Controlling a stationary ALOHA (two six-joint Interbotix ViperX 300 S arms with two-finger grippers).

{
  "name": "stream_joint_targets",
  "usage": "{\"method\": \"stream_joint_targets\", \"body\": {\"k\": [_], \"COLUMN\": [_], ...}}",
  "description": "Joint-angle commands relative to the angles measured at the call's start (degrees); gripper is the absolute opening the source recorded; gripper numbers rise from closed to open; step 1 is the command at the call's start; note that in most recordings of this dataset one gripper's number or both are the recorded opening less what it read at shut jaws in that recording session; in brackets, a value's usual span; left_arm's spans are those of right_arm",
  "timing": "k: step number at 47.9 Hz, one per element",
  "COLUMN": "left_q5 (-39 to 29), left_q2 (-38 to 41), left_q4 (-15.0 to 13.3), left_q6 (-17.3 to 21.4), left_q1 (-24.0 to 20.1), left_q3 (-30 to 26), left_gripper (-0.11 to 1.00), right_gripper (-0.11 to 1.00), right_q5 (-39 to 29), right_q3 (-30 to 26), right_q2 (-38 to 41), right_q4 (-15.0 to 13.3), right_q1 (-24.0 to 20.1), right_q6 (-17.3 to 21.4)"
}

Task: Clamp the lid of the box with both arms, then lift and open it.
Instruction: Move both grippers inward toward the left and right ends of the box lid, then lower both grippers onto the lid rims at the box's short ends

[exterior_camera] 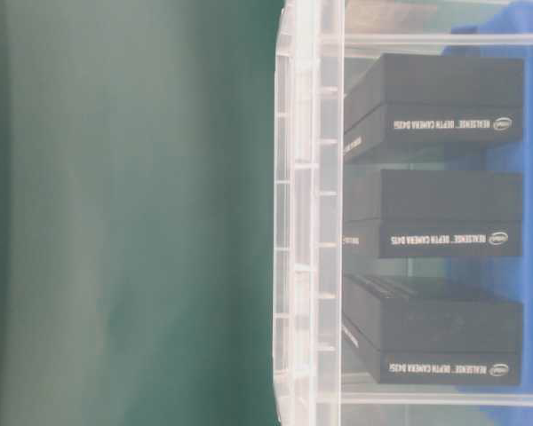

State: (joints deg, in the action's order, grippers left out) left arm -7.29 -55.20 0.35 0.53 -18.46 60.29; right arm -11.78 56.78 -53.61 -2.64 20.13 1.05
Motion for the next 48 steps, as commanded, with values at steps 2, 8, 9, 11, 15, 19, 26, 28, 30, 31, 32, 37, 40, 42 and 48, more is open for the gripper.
{"method": "stream_joint_targets", "body": {"k": [2,8,9,11,15,19,26,28,30,31,32,37,40,42,48], "left_q5": [-4.66,-10.63,-12.22,-14.50,-18.81,-22.68,-29.71,-31.90,-33.66,-34.54,-35.24,-38.58,-40.08,-41.22,-43.51], "left_q2": [0.35,0.70,0.88,1.05,1.41,1.76,2.81,3.60,4.31,4.66,5.10,6.77,7.56,8.09,8.53], "left_q4": [0.00,0.00,0.00,0.00,0.00,0.00,0.00,0.00,0.00,0.00,0.00,0.00,0.00,0.09,0.09], "left_q6": [0.09,-0.88,-1.14,-1.41,-1.85,-2.11,-2.20,-2.20,-2.29,-2.29,-2.29,-2.29,-2.20,-2.11,-2.11], "left_q1": [-0.35,-0.97,-1.23,-1.49,-2.11,-2.55,-3.08,-3.08,-3.08,-3.08,-3.08,-3.08,-3.08,-3.16,-3.08], "left_q3": [-2.20,-3.25,-3.52,-3.78,-4.48,-5.10,-6.15,-6.42,-6.59,-6.59,-6.77,-7.21,-7.38,-7.65,-8.09], "left_gripper": [0.02,0.01,0.01,0.01,0.01,0.01,0.02,0.01,0.01,0.01,0.02,0.01,0.02,0.01,0.02], "right_gripper": [0.00,0.00,0.00,0.00,0.00,0.00,0.00,0.00,0.00,0.00,0.00,0.00,0.00,0.00,0.00], "right_q5": [-4.83,-11.51,-12.57,-14.68,-18.98,-22.41,-28.13,-29.36,-30.59,-31.11,-31.64,-33.93,-34.89,-35.42,-36.47], "right_q3": [-2.55,-4.04,-4.22,-4.66,-5.62,-6.24,-7.12,-7.29,-7.47,-7.65,-7.82,-8.17,-8.26,-8.26,-8.26], "right_q2": [1.23,3.87,4.48,5.63,8.35,10.72,14.94,15.91,16.79,17.14,17.49,18.98,19.34,19.34,19.34], "right_q4": [0.18,0.18,0.18,0.18,0.09,0.09,0.09,0.09,0.09,0.09,0.09,-0.09,-0.09,-0.09,-0.09], "right_q1": [0.18,0.18,0.18,0.18,0.18,0.18,0.18,0.18,0.18,0.26,0.18,0.18,0.18,0.26,0.18], "right_q6": [0.44,0.53,0.53,0.53,0.53,0.53,0.53,0.44,0.44,0.44,0.44,0.35,0.18,0.09,0.09]}}
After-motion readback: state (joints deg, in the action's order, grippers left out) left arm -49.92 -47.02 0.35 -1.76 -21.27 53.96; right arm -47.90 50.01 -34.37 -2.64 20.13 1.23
